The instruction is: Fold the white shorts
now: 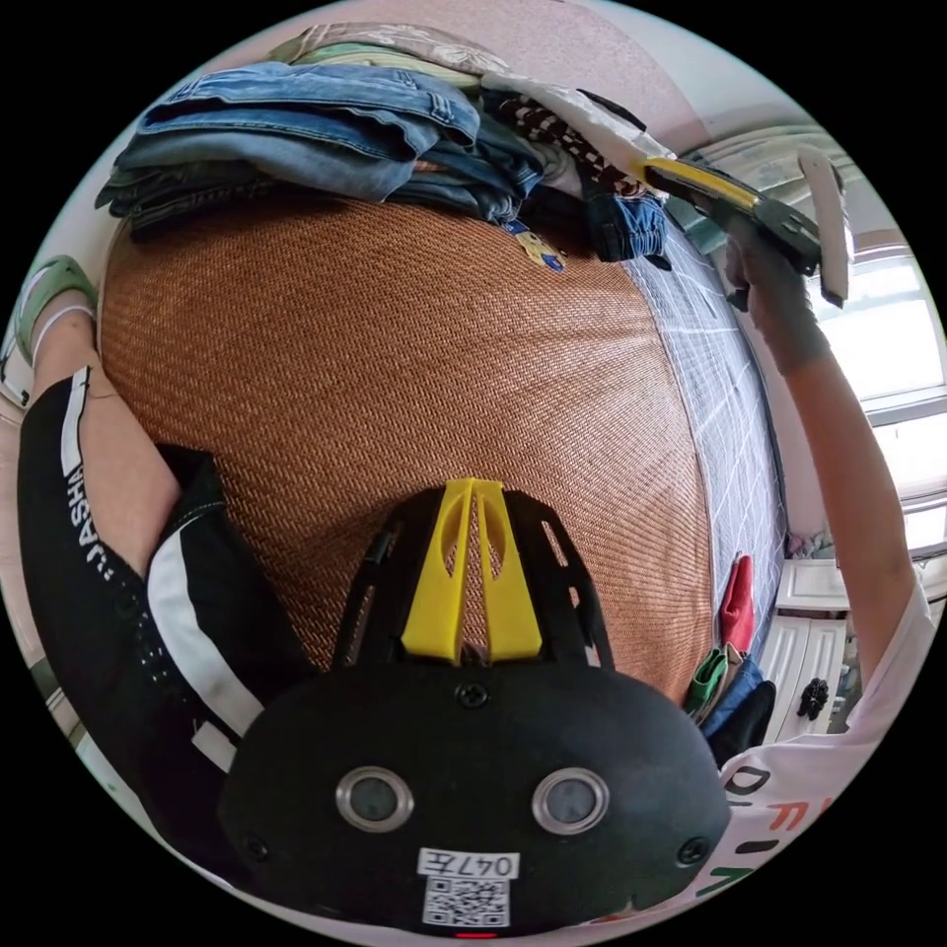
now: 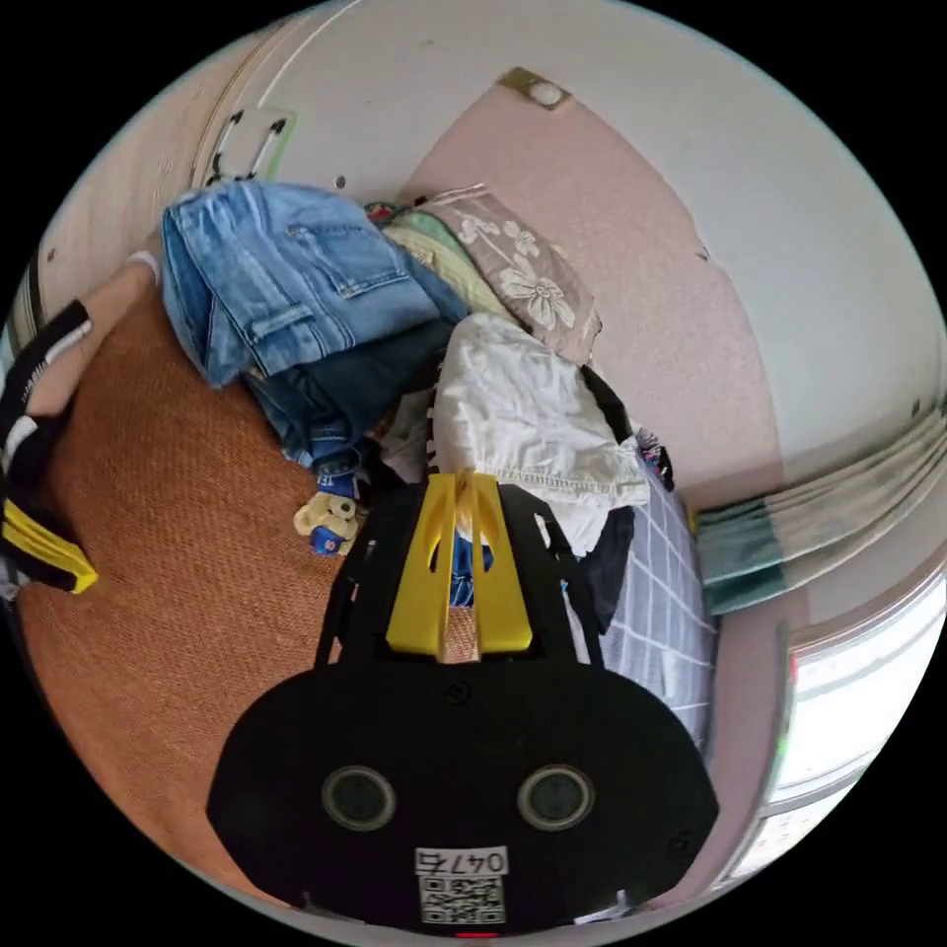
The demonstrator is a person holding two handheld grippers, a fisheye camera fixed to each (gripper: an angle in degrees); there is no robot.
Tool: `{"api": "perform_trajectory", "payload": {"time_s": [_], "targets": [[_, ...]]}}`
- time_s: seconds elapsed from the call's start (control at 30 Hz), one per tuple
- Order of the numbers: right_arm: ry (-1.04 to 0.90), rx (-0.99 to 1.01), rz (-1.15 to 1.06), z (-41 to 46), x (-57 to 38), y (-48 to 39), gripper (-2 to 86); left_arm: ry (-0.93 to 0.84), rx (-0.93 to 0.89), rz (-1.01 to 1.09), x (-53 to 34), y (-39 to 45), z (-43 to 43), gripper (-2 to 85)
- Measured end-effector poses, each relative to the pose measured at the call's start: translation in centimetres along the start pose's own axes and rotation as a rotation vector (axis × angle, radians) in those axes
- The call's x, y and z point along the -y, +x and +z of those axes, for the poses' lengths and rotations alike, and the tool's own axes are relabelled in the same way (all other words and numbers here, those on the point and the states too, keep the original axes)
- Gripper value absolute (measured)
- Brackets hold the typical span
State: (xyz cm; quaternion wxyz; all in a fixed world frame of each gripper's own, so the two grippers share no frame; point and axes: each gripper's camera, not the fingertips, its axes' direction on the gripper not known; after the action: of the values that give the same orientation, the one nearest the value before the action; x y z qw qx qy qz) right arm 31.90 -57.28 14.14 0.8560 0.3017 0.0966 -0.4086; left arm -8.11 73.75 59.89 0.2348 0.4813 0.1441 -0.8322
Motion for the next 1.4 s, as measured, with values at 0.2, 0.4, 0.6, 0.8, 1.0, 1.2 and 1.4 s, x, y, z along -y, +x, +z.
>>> {"api": "perform_trajectory", "payload": {"time_s": [0.2, 0.4, 0.6, 0.8, 1.0, 1.2, 1.4], "targets": [[0.147, 0.489, 0.047, -4.5, -5.6, 1.0, 0.5, 0.038, -0.047, -0.044, 0.1, 1.4, -2.3, -1.0], [-0.100, 0.925, 0.059, -2.3, -14.7, -3.4, 4.2, 0.271, 0.304, -0.076, -2.0, 6.0, -8.1, -1.0], [-0.021, 1.021, 0.533, 0.6, -23.8, -1.5, 2.1, 0.374, 0.263, 0.048, -3.8, 10.8, -10.5, -1.0], [0.046, 0.866, 0.603, 1.7, -22.2, 0.1, 1.8, 0.400, 0.018, 0.222, -5.3, 14.6, -11.8, -1.0], [0.024, 0.837, 0.547, 7.2, -13.8, 0.5, -0.1, 0.401, 0.030, 0.166, -6.2, 15.5, -12.3, -1.0], [-0.214, 0.803, 0.537, 15.7, -7.9, -0.8, -1.2, 0.404, -0.019, 0.169, -5.7, 16.5, -11.8, -1.0], [-0.153, 1.051, 0.308, 14.8, -8.4, -3.4, -1.2, 0.485, 0.074, 0.174, -5.7, 18.1, -12.2, -1.0]]}}
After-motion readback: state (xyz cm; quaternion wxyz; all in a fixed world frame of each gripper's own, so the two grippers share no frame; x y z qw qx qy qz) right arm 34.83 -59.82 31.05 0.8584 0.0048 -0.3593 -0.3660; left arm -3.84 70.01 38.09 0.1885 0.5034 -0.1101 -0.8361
